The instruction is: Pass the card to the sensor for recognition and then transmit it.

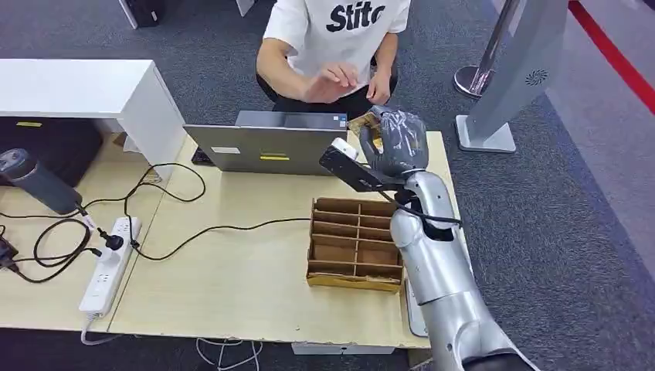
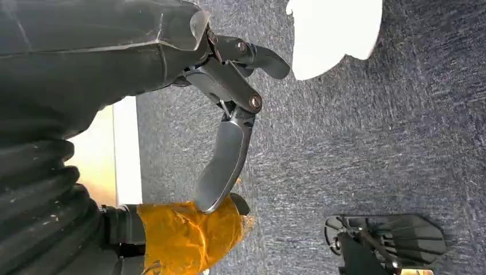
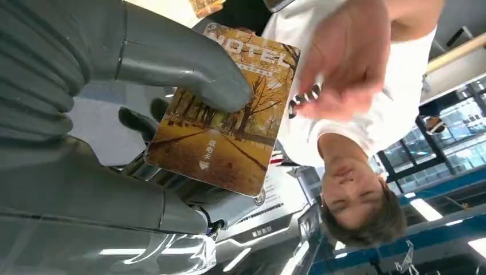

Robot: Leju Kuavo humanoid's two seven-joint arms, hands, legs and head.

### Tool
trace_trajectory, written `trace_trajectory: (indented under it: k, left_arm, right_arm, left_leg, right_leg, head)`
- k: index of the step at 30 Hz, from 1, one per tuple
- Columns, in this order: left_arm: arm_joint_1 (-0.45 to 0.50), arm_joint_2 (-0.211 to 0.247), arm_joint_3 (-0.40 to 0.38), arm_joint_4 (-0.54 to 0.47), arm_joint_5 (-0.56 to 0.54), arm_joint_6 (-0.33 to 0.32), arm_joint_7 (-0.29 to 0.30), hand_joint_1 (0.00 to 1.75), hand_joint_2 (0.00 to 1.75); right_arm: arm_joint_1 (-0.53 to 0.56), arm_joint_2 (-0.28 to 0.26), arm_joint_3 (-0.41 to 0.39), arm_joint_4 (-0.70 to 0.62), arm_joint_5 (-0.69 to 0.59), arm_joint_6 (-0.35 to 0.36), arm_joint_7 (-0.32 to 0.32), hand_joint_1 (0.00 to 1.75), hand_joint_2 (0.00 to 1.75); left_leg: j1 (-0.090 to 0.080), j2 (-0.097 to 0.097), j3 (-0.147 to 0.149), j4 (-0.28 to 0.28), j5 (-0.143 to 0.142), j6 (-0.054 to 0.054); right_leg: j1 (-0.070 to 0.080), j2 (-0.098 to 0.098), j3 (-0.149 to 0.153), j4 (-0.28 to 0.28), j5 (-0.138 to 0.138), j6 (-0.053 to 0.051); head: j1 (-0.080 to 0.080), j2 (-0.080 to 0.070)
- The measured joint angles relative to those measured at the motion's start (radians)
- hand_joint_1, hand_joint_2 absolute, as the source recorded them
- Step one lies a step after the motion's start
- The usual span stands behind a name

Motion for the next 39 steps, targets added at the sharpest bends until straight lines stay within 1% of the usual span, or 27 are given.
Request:
trace_trajectory:
  k: [5,9,14,18,21,25,27,31,36,39]
  left_arm:
    - [0.018,0.003,0.002,0.0,0.023,0.002,-0.015,0.0,1.75]
    - [0.04,0.01,0.018,0.0,0.053,0.013,-0.035,0.0,1.75]
    - [0.067,0.019,0.047,0.0,0.083,0.018,-0.053,0.0,1.75]
    - [0.079,0.028,0.071,0.0,0.104,0.024,-0.055,0.0,1.75]
    - [0.082,0.032,0.085,0.0,0.108,0.028,-0.056,0.0,1.75]
    - [0.082,0.034,0.09,0.0,0.113,0.031,-0.055,0.0,1.75]
    - [0.082,0.035,0.097,0.0,0.12,0.032,-0.055,0.0,1.75]
    - [0.083,0.037,0.11,0.0,0.129,0.034,-0.055,0.0,1.75]
    - [0.083,0.038,0.117,0.0,0.137,0.035,-0.055,0.0,1.75]
    - [0.083,0.038,0.119,0.0,0.137,0.035,-0.055,0.0,1.75]
  right_arm:
    - [0.072,-0.002,0.003,-0.094,-0.033,0.012,-0.076,1.75,1.75]
    - [0.174,-0.027,0.049,-0.224,-0.083,0.014,-0.124,1.75,1.75]
    - [0.311,-0.088,0.108,-0.379,-0.124,-0.012,-0.17,1.75,1.75]
    - [0.419,-0.148,0.15,-0.485,-0.143,-0.049,-0.188,1.75,1.75]
    - [0.473,-0.183,0.166,-0.534,-0.146,-0.067,-0.19,1.75,1.75]
    - [0.506,-0.208,0.172,-0.57,-0.144,-0.074,-0.187,1.75,1.75]
    - [0.526,-0.222,0.171,-0.581,-0.134,-0.089,-0.177,1.75,1.75]
    - [0.579,-0.26,0.162,-0.578,-0.134,-0.108,-0.171,1.75,1.75]
    - [0.623,-0.278,0.095,-0.514,-0.145,-0.118,-0.176,1.75,1.75]
    - [0.634,-0.284,0.068,-0.488,-0.145,-0.12,-0.179,1.75,1.75]
  left_leg:
    - [0.0,0.0,0.0,0.0,0.0,0.0]
    - [0.0,0.0,0.0,0.0,-0.001,0.0]
    - [0.0,0.0,0.0,0.0,-0.002,0.001]
    - [0.0,0.0,-0.001,0.0,-0.002,0.002]
    - [0.0,0.0,-0.001,0.0,-0.002,0.002]
    - [0.0,0.0,0.0,0.0,-0.002,0.002]
    - [0.0,0.0,0.0,0.0,-0.002,0.002]
    - [0.0,0.0,0.0,0.0,-0.002,0.002]
    - [0.0,0.0,-0.001,0.0,-0.002,0.002]
    - [0.0,0.0,-0.001,0.0,-0.002,0.002]
  right_leg:
    - [0.0,0.0,0.0,0.0,0.0,0.0]
    - [0.0,0.0,-0.001,-0.001,-0.001,0.0]
    - [0.0,0.0,0.0,-0.001,-0.002,0.0]
    - [0.0,0.0,0.0,-0.001,-0.002,0.0]
    - [0.0,0.0,0.0,-0.001,-0.002,0.0]
    - [0.0,0.0,0.0,-0.001,-0.002,0.0]
    - [0.0,-0.001,0.0,-0.001,-0.002,0.0]
    - [0.0,-0.001,0.0,-0.001,-0.002,0.0]
    - [0.0,-0.001,0.0,-0.002,-0.002,0.0]
    - [0.0,-0.001,0.0,-0.002,-0.002,0.0]
  head:
    - [0.0,0.0]
    - [0.0,0.0]
    - [0.0,0.0]
    - [0.0,0.0]
    - [0.0,0.0]
    - [0.0,0.0]
    - [0.0,0.0]
    - [0.0,0.0]
    - [0.0,0.0]
    - [0.0,0.0]
